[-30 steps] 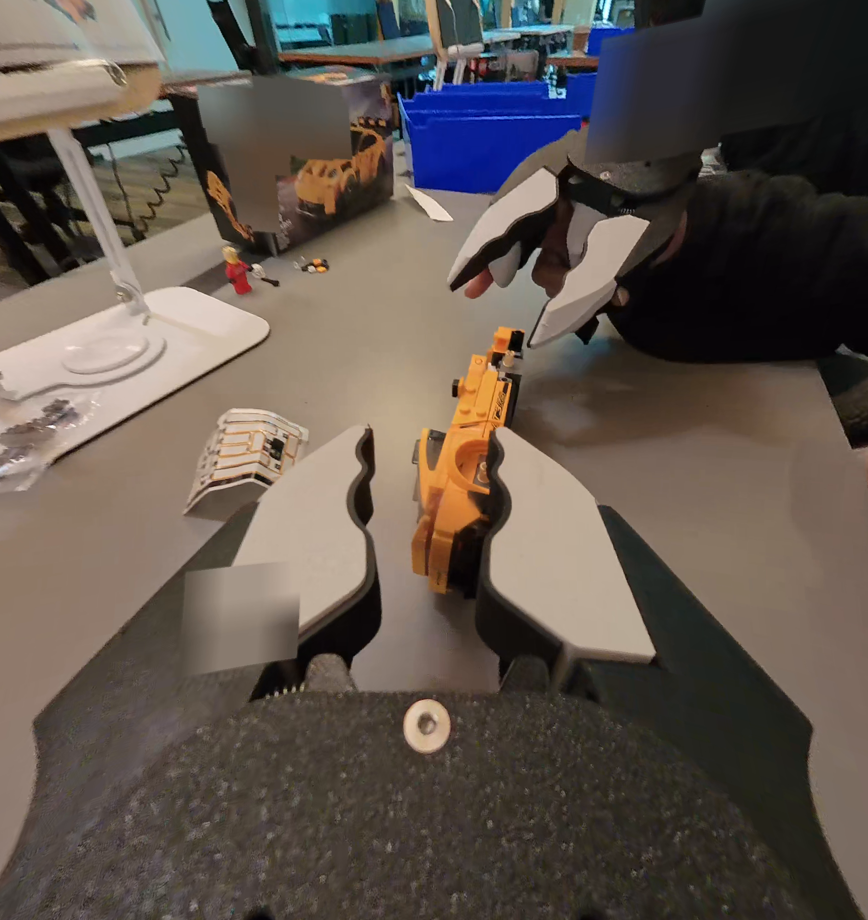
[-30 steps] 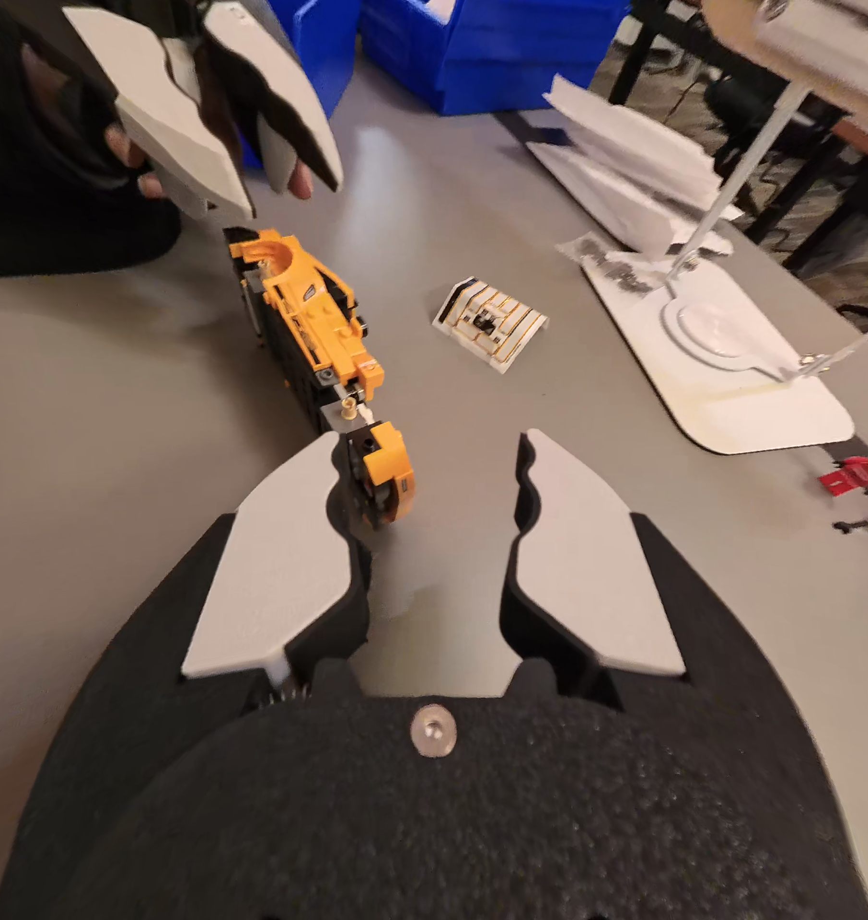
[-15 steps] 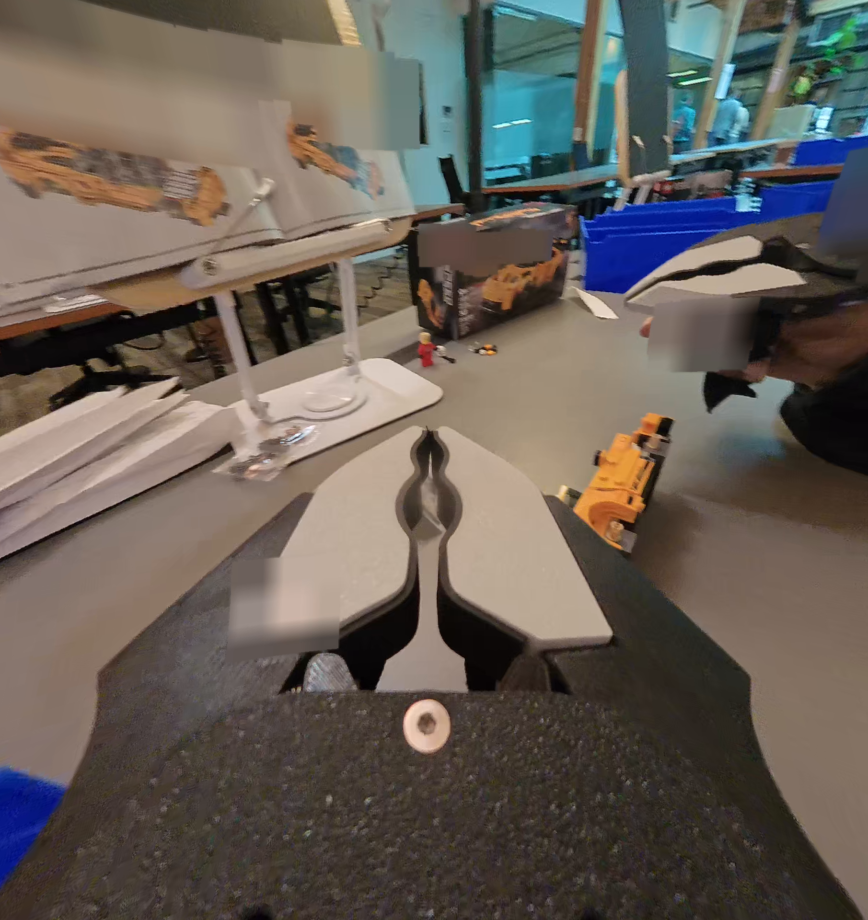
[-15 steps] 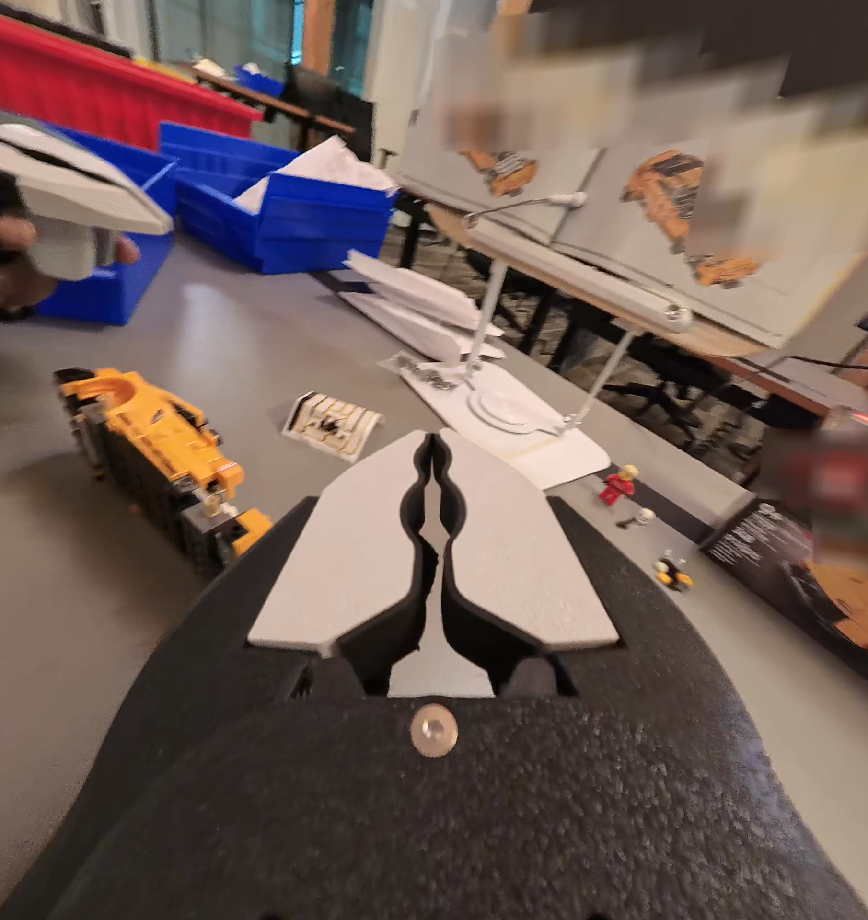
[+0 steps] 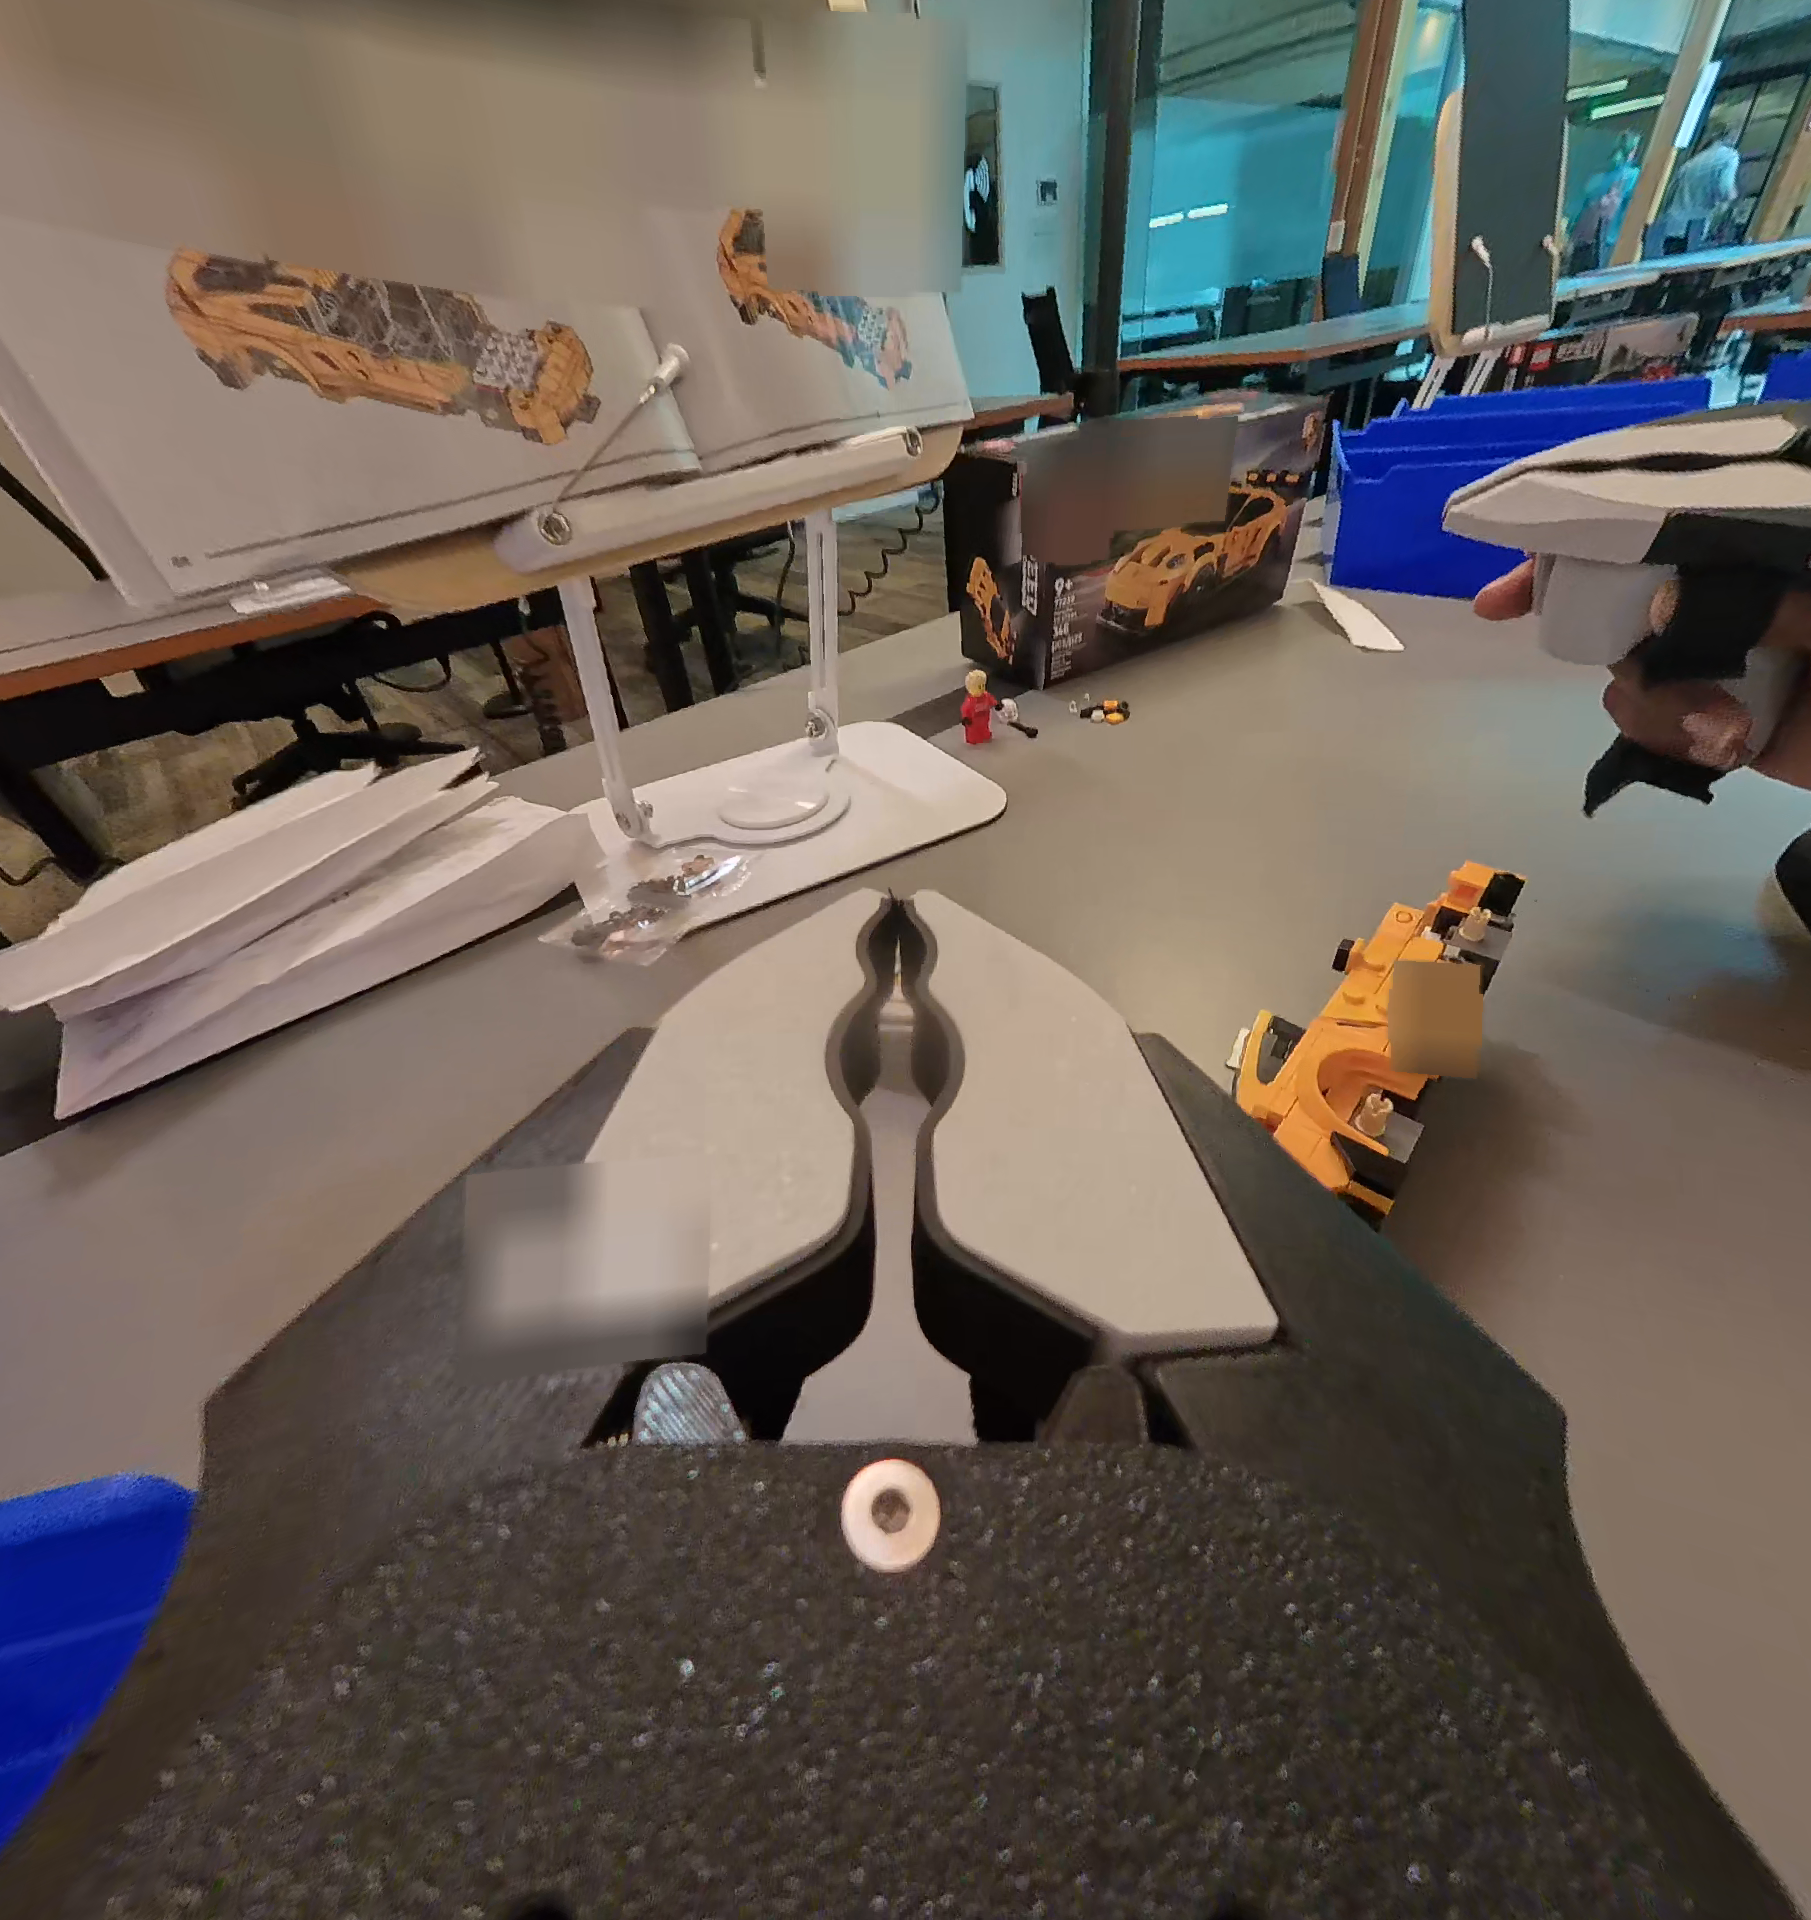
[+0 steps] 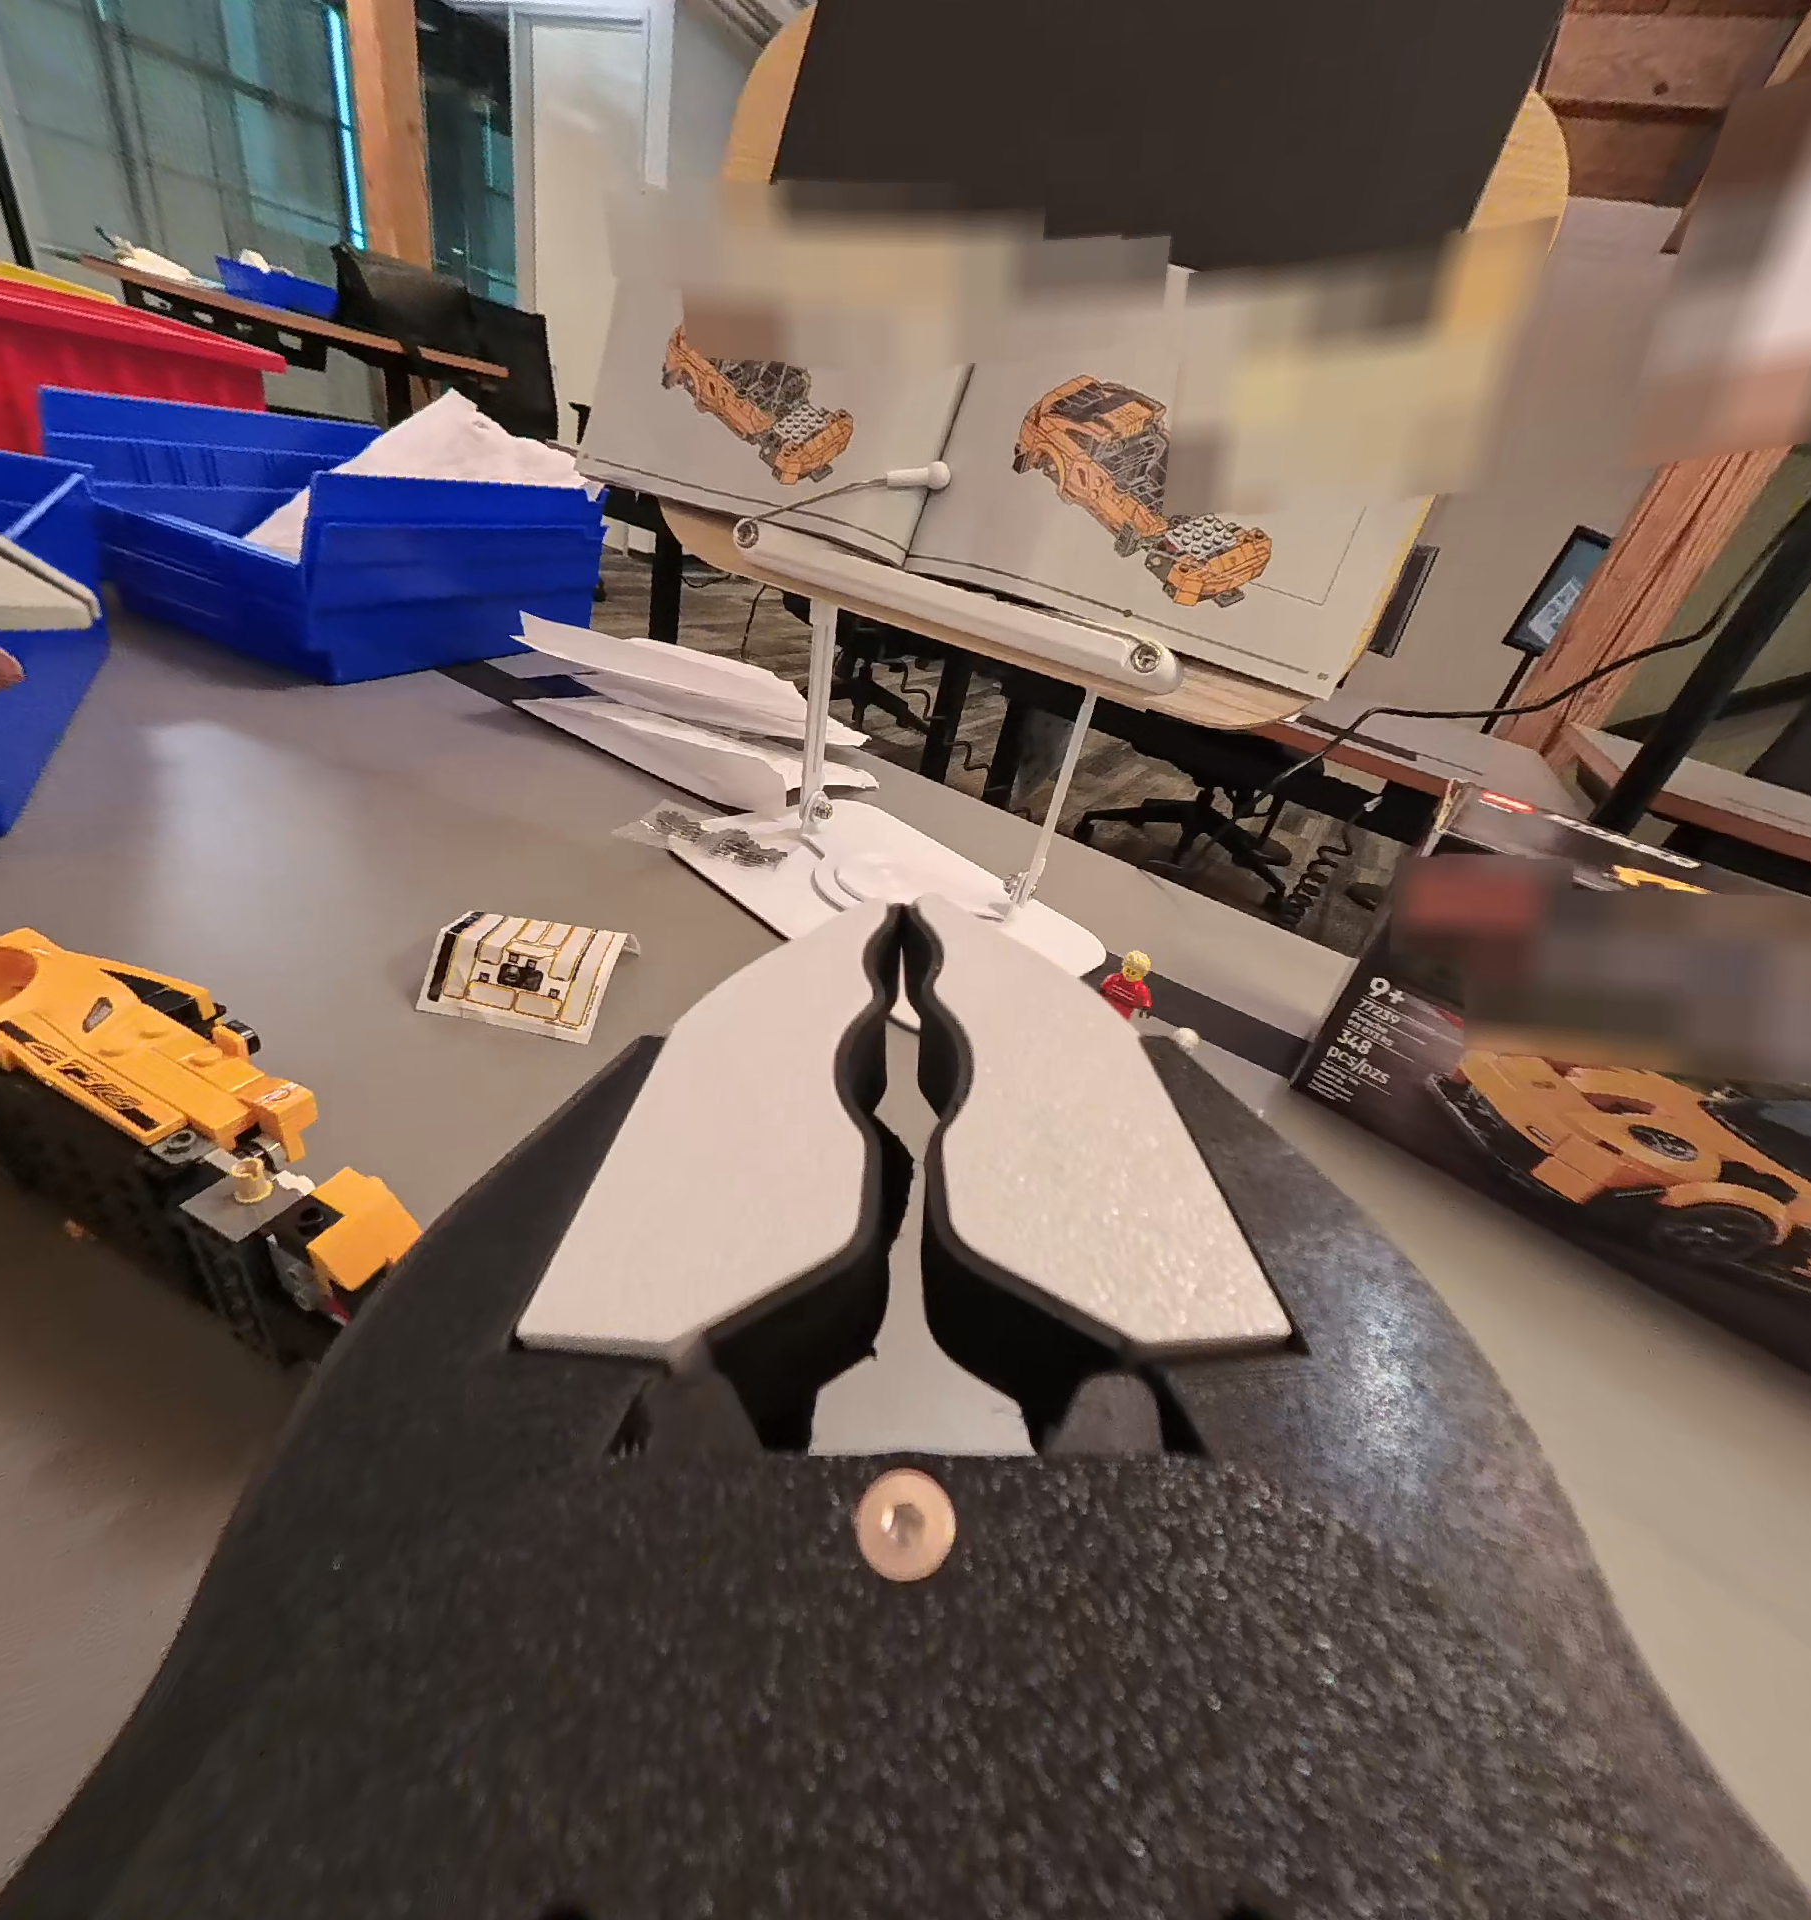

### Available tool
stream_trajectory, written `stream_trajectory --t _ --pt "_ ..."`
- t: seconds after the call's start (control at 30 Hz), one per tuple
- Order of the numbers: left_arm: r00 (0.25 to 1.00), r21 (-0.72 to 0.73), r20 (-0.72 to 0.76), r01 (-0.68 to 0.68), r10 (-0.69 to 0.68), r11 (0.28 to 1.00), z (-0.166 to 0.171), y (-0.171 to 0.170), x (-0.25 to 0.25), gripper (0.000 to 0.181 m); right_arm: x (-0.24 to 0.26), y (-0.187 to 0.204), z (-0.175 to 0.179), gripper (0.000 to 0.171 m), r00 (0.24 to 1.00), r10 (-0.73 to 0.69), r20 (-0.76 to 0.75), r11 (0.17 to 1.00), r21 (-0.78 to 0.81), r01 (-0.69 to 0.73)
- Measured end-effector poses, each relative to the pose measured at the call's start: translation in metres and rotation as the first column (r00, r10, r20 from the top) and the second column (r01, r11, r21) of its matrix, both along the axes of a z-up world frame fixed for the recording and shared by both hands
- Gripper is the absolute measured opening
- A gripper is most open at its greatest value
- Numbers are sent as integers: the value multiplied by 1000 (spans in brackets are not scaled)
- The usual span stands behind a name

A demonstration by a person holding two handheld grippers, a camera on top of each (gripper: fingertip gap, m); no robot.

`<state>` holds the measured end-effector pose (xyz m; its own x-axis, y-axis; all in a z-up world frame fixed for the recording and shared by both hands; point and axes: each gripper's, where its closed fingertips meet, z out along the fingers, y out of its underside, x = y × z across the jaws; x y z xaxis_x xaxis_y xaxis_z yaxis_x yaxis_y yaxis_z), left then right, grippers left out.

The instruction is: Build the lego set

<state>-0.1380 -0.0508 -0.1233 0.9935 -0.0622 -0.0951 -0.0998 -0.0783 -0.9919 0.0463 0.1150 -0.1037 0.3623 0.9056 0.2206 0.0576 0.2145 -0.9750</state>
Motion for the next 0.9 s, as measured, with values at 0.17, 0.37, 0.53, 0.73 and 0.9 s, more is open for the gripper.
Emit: stream_trajectory --t 0.17,0.37,0.53,0.73,0.9 --pt "1000 -74 18 14 -12 997 -16 5 2 2 -1 0 -2 0 1000 3 4 1000 -8 -3" --pt "998 -231 59 -12 26 973 -48 22 -2 11 -2 1 -7 0 1000 2 22 1000 -16 -1" --pt "998 -380 62 38 -16 924 -75 46 2 32 -4 0 -8 1 1000 10 28 1000 -24 -10" --pt "981 -540 -61 124 -186 833 -98 83 18 59 -4 -1 -9 2 999 20 32 999 -31 -19" --pt "954 -661 -85 163 -289 732 -117 104 25 50 -6 -3 -12 3 998 39 48 998 -42 -37"
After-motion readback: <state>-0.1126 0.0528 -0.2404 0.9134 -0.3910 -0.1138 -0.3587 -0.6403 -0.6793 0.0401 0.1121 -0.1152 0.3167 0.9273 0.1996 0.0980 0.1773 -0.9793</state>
